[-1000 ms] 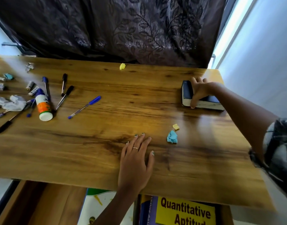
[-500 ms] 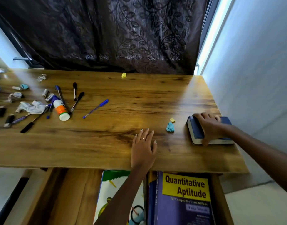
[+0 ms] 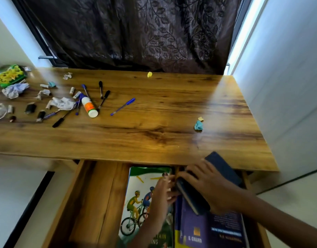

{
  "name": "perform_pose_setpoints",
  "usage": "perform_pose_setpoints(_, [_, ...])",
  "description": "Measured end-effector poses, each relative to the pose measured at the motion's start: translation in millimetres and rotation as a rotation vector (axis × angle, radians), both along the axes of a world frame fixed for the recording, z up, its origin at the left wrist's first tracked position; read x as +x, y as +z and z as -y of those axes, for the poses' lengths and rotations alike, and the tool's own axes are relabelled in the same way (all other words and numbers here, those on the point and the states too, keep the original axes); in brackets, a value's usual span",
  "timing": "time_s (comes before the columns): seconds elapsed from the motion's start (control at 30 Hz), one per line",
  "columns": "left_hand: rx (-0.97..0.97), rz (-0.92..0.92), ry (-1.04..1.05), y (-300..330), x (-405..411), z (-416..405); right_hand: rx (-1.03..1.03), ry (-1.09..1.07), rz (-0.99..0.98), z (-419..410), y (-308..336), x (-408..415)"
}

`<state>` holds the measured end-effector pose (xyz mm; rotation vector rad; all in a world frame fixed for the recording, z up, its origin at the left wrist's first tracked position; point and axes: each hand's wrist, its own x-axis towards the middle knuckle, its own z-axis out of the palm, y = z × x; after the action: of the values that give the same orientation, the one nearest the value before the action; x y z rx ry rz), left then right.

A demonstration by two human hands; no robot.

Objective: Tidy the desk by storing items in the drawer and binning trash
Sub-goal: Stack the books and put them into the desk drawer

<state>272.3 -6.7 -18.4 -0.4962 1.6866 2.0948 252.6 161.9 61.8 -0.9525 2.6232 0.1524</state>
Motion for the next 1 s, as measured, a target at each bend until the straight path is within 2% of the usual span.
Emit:
perform_pose_setpoints(0.03, [0.077,0.15,-0.001,-1.9,0.0,11.2,-0.008,0.072,0.013,17.5,-4.0,6.6])
perform_pose_setpoints(0.07, [0.108,0.207,-0.034,-4.6,2.5,24.9,-0.02,0.145,0.02,35.9,-10.0,13.2])
perform_pose_setpoints(0.17, [0.145,0.231,-0.072,-8.6,13.5,63.1,-0.027,0.336,-0.039,85.9,-36.6,34.8])
perform_pose_setpoints(0.23, [0.077,0.263,-0.131,-10.1,22.3,81.8,0.036,0.428,-0.01,108.9,-55.5,44.3])
perform_pose_setpoints(0.3, [-0.042,0.327,-0.176,-19.2,30.5,92.6,0.19,0.482,0.008,126.5,-67.3,48.8])
perform_pose_setpoints(0.4, [-0.372,0.288,-0.257,-38.2,44.4,94.5,0.355,0.526,0.063,135.8,-84.1,55.8])
perform_pose_setpoints(0.5, [-0.934,-0.025,-0.341,-49.6,55.6,92.3,0.354,0.447,0.101,124.5,-93.1,63.7])
perform_pose_setpoints(0.53, [-1.079,-0.118,-0.31,-50.4,55.8,91.4,0.307,0.408,0.118,119.6,-95.9,66.0])
perform_pose_setpoints(0.57, [-1.138,-0.147,-0.259,-47.6,56.4,90.2,0.258,0.381,0.099,114.7,-101.4,69.1])
perform_pose_setpoints(0.63, [-1.128,-0.107,-0.162,-49.9,56.7,91.9,0.204,0.314,0.143,110.8,-98.8,69.7])
perform_pose_setpoints(0.67, [-1.062,-0.053,-0.109,-51.6,55.8,94.5,0.161,0.293,0.174,110.1,-94.7,69.5])
perform_pose_setpoints(0.77, [-0.842,0.098,-0.04,-62.4,53.3,99.4,-0.153,0.185,0.229,104.2,-86.5,70.3])
perform_pose_setpoints(0.9, [-0.711,0.118,-0.015,-63.7,51.7,90.4,-0.187,-0.034,0.306,89.4,-82.5,69.9])
perform_pose_setpoints(1.0, [-0.669,0.165,0.002,-65.5,54.0,86.0,-0.173,-0.109,0.32,80.3,-86.4,68.5])
